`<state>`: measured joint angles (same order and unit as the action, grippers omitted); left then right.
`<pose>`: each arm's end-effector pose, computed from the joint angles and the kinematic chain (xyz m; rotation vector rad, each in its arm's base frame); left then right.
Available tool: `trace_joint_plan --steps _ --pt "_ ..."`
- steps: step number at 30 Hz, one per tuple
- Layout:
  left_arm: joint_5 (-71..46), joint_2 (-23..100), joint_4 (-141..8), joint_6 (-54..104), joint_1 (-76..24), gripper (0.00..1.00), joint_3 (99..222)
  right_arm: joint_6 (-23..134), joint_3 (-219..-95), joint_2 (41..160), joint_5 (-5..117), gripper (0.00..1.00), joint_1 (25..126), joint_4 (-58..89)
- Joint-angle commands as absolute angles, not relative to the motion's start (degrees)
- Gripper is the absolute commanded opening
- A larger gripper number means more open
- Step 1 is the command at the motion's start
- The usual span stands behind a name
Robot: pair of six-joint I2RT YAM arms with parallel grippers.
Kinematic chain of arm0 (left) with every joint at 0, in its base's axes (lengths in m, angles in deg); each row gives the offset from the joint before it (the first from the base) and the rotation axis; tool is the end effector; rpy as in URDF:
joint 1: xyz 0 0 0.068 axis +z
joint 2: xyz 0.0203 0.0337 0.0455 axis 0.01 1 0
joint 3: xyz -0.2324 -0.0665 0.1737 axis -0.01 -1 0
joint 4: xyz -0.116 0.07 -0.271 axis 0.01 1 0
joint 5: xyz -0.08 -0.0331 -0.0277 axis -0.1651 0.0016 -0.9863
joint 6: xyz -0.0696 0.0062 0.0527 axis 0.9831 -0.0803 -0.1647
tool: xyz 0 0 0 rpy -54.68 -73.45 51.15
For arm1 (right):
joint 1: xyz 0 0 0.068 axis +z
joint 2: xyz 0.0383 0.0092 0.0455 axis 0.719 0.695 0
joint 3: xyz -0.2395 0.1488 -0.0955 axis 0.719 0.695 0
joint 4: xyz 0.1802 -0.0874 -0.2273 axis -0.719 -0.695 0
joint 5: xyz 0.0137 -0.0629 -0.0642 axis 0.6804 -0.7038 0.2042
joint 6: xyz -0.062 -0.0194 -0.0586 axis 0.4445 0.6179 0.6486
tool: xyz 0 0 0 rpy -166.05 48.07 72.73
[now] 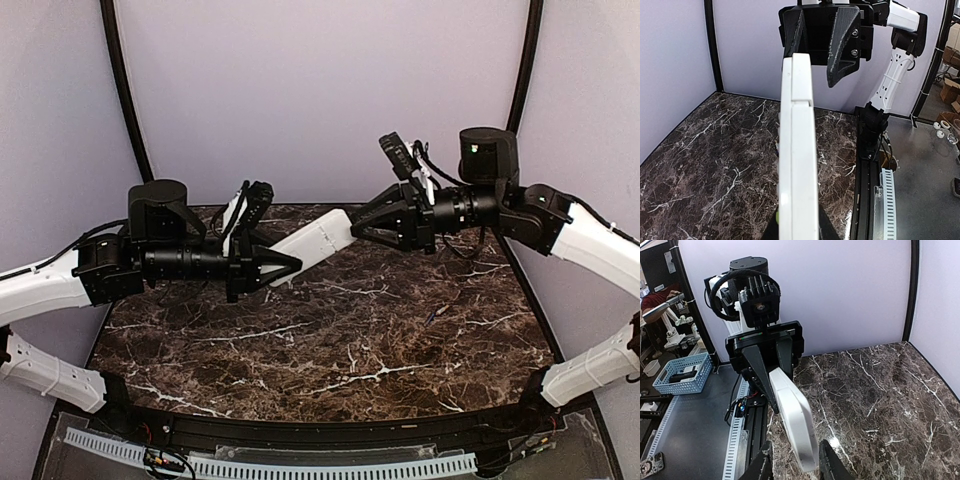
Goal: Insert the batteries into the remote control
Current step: Remove the battery cover from the remote control.
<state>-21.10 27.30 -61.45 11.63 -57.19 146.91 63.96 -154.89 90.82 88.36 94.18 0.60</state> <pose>0.1587 -0.2943 0.3848 1.0893 1.4499 -0.9712 0.1927 0.2904 0.4267 -1.2555 1.4489 1.1870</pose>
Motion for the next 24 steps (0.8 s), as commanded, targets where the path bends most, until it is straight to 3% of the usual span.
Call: trace_joint_plan --steps 1,16,24 --pt "-20.5 26.8 -63.4 10.6 -57.4 0.00 146.7 62.7 -154.2 91.5 89.9 0.29 94.8 2.9" --pt "-18.6 26.9 -63.6 10.2 -57.4 0.00 146.6 62.6 -154.2 92.8 92.3 0.14 95.5 1.8" --pt "-18.0 26.9 -63.5 10.2 -57.4 0.00 146.6 62.7 -154.2 93.5 90.9 0.16 95.6 1.0"
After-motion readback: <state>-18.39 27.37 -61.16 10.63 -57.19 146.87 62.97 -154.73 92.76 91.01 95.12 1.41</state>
